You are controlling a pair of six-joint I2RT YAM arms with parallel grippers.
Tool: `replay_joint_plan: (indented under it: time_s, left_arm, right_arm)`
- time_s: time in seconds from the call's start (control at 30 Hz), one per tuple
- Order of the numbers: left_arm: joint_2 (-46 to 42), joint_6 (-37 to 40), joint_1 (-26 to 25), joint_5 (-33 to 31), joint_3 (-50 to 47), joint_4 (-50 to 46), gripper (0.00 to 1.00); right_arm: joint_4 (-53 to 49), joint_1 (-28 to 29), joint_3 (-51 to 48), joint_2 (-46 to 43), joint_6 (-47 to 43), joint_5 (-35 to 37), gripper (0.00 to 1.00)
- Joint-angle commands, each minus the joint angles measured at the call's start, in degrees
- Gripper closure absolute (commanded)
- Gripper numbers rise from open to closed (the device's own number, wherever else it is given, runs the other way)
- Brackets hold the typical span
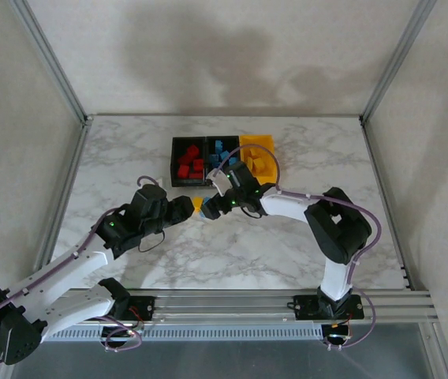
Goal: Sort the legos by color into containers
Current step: Pick up the lego from the center of the table.
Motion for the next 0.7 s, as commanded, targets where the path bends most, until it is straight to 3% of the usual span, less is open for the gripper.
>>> replay_joint_plan:
  time_s: [0.0,0.23,0.5,0.67]
  left_arm:
    - [-0.9,-0.7,0.6,-1.9,-0.3,-1.4,0.38]
    - [-0.2,-0.7,0.6,-2.0,-0.3,-1.2,0.38]
    - [-0.1,-0.4,0.7,-2.1,-0.5,-1.1,0.38]
    - [1.0,-0.2,0.7,-1.5,-0.5,-0.4,0.38]
  right_arm:
    - [-0.9,0.3,2.0,1.9,-3.0,0.4,0.15]
    - [-2.8,0.6,3.7,4.5,-4.3,-2.0,0.17]
    - [-6.1,2.2,3.2,3.5,-5.0,-3.1,0.26]
    - [-7.1,3.3,3.2,3.6,-4.7,0.1,0.32]
